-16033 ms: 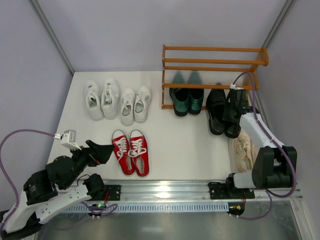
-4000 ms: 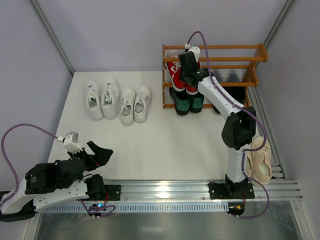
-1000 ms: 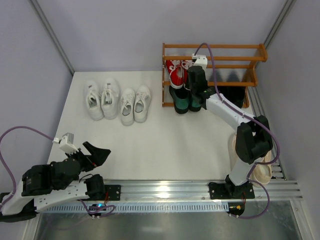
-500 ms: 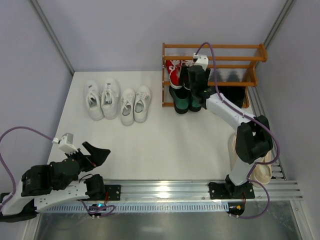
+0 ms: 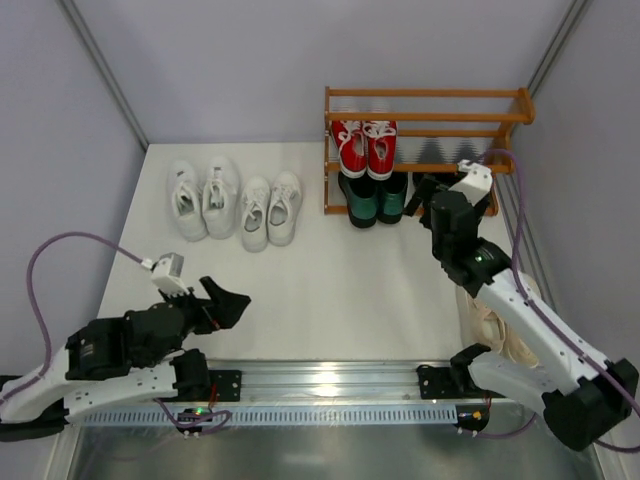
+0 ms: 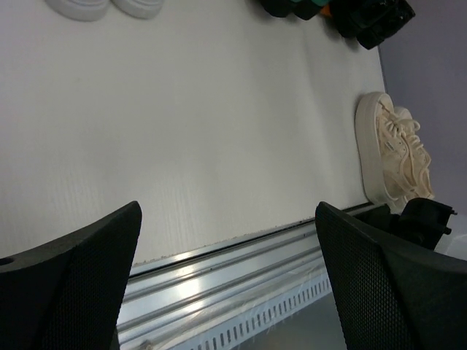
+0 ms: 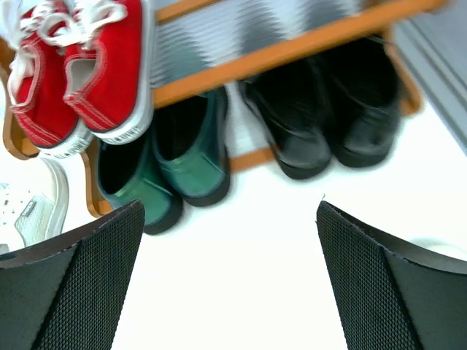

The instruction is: Place and organize the shoes onto the shoe shelf

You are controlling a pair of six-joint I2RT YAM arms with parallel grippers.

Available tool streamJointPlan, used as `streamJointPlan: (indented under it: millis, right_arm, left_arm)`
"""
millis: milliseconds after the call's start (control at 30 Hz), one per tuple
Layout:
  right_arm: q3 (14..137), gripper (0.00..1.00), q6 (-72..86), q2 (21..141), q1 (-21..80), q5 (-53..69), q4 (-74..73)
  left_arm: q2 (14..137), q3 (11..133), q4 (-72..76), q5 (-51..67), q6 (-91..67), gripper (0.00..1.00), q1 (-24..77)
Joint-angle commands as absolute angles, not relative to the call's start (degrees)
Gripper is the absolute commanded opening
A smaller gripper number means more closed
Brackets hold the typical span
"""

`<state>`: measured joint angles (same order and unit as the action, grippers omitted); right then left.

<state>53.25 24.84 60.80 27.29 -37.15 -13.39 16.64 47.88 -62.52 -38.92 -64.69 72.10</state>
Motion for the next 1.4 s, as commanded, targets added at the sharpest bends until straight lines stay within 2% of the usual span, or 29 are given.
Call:
streamJointPlan:
  millis: [0, 67, 200, 300, 400, 667, 833, 967, 1200, 1367]
  right_arm:
    - [51.85, 1.00, 33.73, 50.49, 27.60, -44.55, -30.07]
    - [53.77, 1.00, 39.79, 47.65, 27.68, -47.63, -41.32]
    - [57.82, 1.00, 47.71, 41.85, 27.69, -50.00, -54.38]
    - [60.81, 1.00, 48.87, 37.01, 27.69, -51.33, -58.26]
    - [64.15, 1.00, 47.64, 33.14, 27.60, -51.77, -60.11]
    - [67.59, 1.00, 46.50, 28.05, 27.68, -50.45, -63.72]
    - [67.76, 1.00, 45.35, 26.81, 27.68, -49.75, -63.63]
    - [67.59, 1.00, 44.82, 25.58, 27.60, -50.36, -63.55]
    - [65.83, 1.00, 44.82, 24.35, 27.69, -50.45, -63.46]
    - [65.30, 1.00, 45.00, 24.26, 27.68, -50.10, -63.19]
  left_arm:
    - [29.47, 48.42, -42.59, -32.10, -54.86, 1.00, 72.16]
    - [36.27, 50.52, -37.38, -30.59, -51.34, 1.00, 72.16]
    - [54.80, 56.48, -24.01, -23.83, -45.71, 1.00, 72.07]
    - [74.46, 64.47, -17.68, -18.03, -43.34, 1.00, 71.98]
    - [88.96, 73.78, -12.58, -12.58, -42.71, 1.00, 71.89]
    - [115.44, 100.87, -6.95, -2.21, -43.94, 1.00, 72.07]
    - [128.04, 116.68, -11.24, 1.75, -45.61, 1.00, 72.33]
    - [138.05, 124.77, -17.39, 3.34, -46.32, 1.00, 72.42]
    - [144.22, 126.30, -19.69, 4.57, -47.81, 0.98, 72.42]
    - [146.51, 127.26, -18.37, 7.82, -48.52, 0.92, 72.68]
